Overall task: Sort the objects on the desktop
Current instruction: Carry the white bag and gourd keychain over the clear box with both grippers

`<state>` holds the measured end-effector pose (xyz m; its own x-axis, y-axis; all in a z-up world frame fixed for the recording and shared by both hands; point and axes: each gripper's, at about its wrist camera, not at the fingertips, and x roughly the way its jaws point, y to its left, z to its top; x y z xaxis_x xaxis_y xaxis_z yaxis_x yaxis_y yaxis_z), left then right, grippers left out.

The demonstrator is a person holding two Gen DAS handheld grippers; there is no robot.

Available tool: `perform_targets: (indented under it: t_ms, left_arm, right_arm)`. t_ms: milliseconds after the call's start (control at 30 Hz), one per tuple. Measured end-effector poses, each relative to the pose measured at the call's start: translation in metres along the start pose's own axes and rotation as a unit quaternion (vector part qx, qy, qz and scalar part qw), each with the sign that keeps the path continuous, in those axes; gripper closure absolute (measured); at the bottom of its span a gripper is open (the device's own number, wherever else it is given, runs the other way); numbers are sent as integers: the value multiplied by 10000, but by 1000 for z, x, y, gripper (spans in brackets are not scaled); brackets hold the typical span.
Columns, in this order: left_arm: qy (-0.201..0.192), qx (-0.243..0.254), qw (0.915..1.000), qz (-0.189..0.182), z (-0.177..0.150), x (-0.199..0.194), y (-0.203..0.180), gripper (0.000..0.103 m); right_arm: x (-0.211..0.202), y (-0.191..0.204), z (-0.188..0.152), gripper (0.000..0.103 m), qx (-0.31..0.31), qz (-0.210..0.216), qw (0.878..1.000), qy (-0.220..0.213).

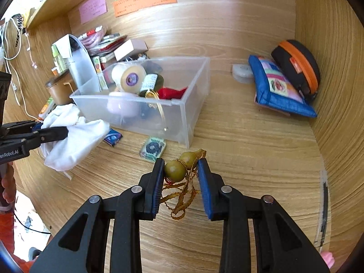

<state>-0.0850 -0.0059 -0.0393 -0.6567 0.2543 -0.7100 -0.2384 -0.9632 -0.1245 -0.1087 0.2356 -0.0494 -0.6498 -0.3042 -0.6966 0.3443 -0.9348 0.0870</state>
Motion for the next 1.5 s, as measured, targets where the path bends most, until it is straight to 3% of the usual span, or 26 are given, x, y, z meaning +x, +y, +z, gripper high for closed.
perform_targets:
  t_ms: [467,833,1133,1500]
  left_arm:
    - [-425,-4,9982,418,30,-35,28,75]
    - [-609,-74,9967,540,65,-33,45,75]
    - [-578,44,9969,537,93,-10,48,75]
    - [-222,121,9986,456,101,38,58,75]
  right_arm:
    - [-22,15,34,76,-218,99,9990,-365]
    - [-23,34,80,76,-524,82,9960,-723]
    - [-6,41,113,76,-613,153,9947,-815]
    - [37,48,135,76,-699,256,9957,-548]
